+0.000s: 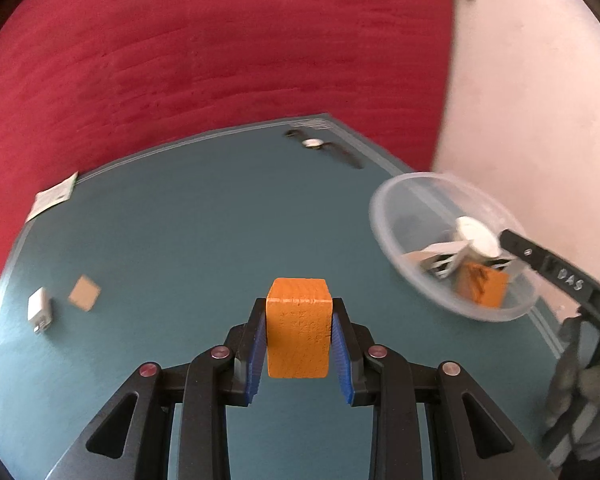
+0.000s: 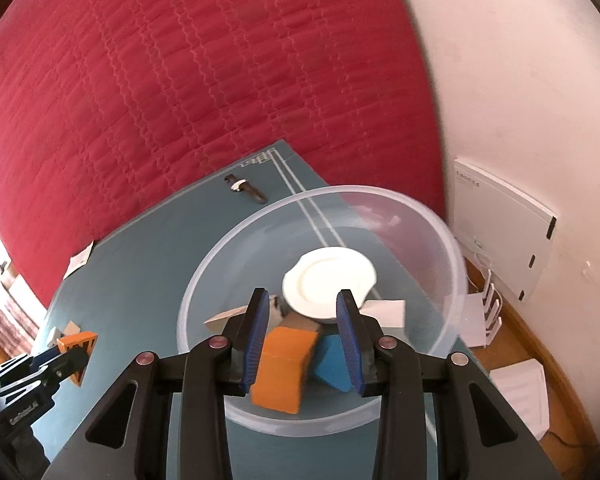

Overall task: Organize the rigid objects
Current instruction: 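Lower both orange blocks into the bowl and open both grippers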

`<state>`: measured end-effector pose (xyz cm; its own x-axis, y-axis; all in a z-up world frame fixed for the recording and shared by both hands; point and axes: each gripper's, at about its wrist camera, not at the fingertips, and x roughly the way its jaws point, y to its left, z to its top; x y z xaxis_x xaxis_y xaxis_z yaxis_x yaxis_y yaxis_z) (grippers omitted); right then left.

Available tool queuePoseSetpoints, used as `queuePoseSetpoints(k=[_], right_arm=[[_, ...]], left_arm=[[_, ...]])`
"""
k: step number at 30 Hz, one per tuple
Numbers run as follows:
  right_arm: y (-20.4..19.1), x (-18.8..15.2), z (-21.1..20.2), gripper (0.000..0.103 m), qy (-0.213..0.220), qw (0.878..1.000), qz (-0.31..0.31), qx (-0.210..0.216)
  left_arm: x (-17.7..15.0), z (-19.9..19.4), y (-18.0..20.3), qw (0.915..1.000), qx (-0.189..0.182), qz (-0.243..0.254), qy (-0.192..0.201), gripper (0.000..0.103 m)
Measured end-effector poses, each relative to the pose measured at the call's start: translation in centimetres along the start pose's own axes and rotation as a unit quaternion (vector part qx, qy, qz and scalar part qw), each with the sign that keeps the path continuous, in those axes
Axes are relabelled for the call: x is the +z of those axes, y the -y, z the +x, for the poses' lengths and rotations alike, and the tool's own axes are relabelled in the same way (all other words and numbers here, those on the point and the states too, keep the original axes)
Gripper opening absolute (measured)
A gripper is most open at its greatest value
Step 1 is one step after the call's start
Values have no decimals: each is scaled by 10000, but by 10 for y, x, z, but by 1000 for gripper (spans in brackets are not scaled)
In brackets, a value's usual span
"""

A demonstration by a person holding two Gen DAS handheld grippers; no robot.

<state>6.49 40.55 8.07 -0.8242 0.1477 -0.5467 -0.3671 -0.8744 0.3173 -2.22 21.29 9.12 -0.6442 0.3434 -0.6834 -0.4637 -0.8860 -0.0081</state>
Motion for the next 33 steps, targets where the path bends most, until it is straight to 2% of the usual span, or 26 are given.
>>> queuePoseSetpoints(k=[12,21,23,24,25,27,33], right_arm=[[16,7,-5,36,125,9996,256,-45],[19,8,-5,36,138,9993,337,-63],[20,8,-5,36,135,9993,347,-58],[20,8,-5,36,133,9993,352,-54],[19,9,-5,36,129,9993,351,-47],[19,8,-5,36,137,9993,351,-53],[16,7,-2,36,84,9994,327,-46]], left_arm=[[28,24,56,9971,-657,383,3,31],[38,38,87,9925,-1140,449,40,32],[39,41,86,9920,-1209,369,53,50],[39,41,84,9921,-1208,315,78,75],[38,39,81,9928,-1160,221,195,88],[37,39,74,9936,-1070,159,313,88],[32,45,63,9965,-790,156,203,88]])
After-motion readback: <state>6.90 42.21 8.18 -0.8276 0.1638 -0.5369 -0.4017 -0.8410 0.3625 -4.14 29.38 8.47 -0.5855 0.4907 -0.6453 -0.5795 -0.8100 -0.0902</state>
